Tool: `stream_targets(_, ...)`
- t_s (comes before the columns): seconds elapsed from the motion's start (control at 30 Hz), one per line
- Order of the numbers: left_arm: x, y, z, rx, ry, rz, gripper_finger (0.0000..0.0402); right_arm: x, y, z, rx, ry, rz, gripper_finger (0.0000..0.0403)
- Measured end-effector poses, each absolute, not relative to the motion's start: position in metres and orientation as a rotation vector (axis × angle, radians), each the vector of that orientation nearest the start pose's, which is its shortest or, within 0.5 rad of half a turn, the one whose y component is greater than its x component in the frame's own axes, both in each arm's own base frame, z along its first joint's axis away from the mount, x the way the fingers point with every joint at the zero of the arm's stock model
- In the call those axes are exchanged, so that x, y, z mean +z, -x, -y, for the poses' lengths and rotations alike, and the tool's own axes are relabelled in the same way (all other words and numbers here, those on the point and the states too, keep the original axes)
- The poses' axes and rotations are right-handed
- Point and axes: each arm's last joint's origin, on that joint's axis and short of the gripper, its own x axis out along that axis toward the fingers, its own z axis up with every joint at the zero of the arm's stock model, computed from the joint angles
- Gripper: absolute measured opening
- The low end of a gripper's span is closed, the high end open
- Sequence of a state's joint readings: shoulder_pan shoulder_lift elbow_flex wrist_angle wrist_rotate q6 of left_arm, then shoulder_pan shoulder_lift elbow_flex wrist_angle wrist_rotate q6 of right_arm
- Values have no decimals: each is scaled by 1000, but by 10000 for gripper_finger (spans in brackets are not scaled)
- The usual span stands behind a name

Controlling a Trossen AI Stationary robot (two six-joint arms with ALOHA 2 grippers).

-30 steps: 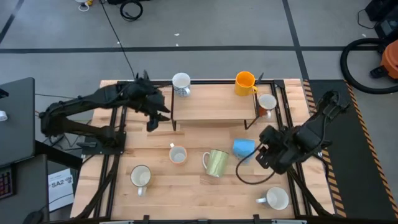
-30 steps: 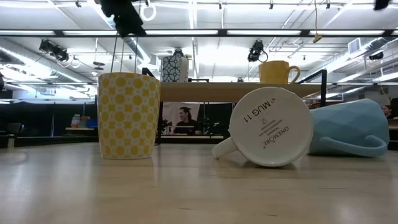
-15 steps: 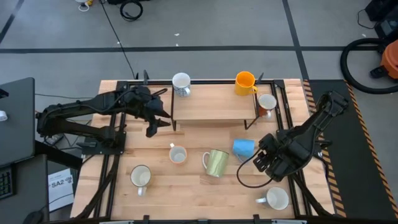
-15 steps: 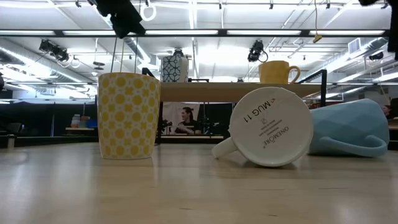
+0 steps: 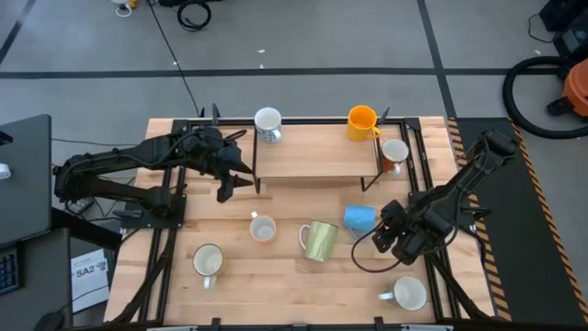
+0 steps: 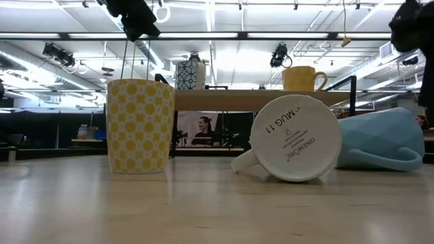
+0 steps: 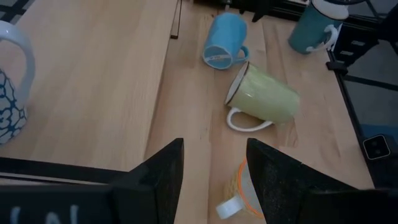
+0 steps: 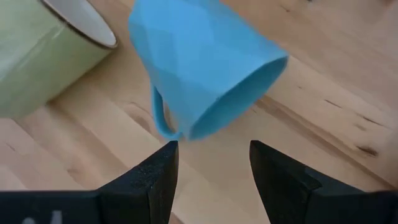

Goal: Place coffee mugs
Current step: Put the light blue mug on the shelf

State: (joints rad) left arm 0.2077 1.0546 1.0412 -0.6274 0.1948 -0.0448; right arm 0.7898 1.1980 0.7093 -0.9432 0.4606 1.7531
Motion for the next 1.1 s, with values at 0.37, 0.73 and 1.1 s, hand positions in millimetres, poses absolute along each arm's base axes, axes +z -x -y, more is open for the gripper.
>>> stream_targets(0.37, 335, -211, -39, 25, 164, -598, 181, 161, -135, -115, -637, -759, -840, 204)
stream_targets(0.73, 335, -211, -39, 25, 163, -597, 181, 149, -134, -110, -638, -724, -736, 204)
stream_targets(1.1, 335, -211, -39, 25, 163, -596, 181, 141, -136, -107, -606, -716, -694, 203)
